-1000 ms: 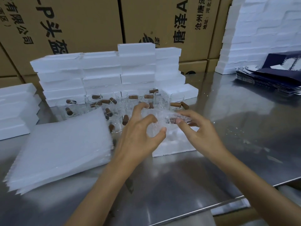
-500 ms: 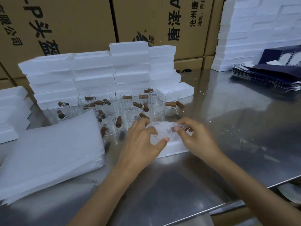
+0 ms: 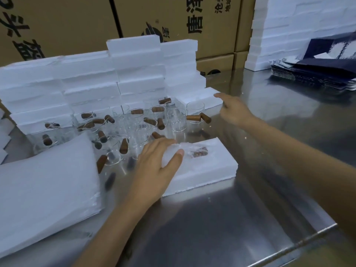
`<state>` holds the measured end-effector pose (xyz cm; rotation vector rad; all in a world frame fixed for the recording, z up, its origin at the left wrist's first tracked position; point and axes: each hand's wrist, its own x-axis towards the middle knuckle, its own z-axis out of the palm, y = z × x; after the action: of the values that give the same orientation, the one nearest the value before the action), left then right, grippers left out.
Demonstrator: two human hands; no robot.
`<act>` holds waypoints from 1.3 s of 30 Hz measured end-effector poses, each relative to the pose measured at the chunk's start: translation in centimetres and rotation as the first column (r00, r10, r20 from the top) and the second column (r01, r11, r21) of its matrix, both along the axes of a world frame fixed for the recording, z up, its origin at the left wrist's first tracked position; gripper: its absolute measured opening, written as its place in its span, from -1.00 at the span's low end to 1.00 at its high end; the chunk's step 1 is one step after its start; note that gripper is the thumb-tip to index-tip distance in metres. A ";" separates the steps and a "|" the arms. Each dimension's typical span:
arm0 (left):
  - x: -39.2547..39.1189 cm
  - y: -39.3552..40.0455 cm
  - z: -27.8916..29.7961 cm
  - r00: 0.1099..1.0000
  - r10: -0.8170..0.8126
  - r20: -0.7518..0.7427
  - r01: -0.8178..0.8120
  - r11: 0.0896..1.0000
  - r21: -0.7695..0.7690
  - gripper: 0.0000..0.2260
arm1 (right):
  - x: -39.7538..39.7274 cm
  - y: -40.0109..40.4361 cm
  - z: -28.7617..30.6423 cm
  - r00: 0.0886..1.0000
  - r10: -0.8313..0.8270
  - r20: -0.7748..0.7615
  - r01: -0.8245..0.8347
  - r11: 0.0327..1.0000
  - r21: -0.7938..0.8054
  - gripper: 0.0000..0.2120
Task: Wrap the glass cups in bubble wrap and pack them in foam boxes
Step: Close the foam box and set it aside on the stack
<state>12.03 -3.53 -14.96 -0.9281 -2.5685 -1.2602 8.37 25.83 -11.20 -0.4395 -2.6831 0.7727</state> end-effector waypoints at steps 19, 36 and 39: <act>-0.4 0.0 -0.2 0.996 -0.016 0.091 0.001 0.986 0.165 -0.62 | -6.8 5.1 3.0 0.997 -0.051 -0.055 0.075 0.765 0.640 -0.71; -0.1 -0.9 0.6 0.936 0.039 0.349 -0.281 0.680 0.677 -0.50 | 5.2 -8.3 11.8 0.646 0.347 0.680 -0.349 0.926 -0.141 -0.28; 0.6 -0.8 0.8 0.926 -0.052 0.374 -0.236 0.693 0.681 -0.63 | 4.5 -9.1 9.6 0.600 0.273 0.752 -0.383 0.923 -0.030 -0.10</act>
<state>12.67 -4.36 -14.20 -0.3988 -1.9376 -2.3282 12.90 16.77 -1.63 -0.2478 -3.6614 0.5578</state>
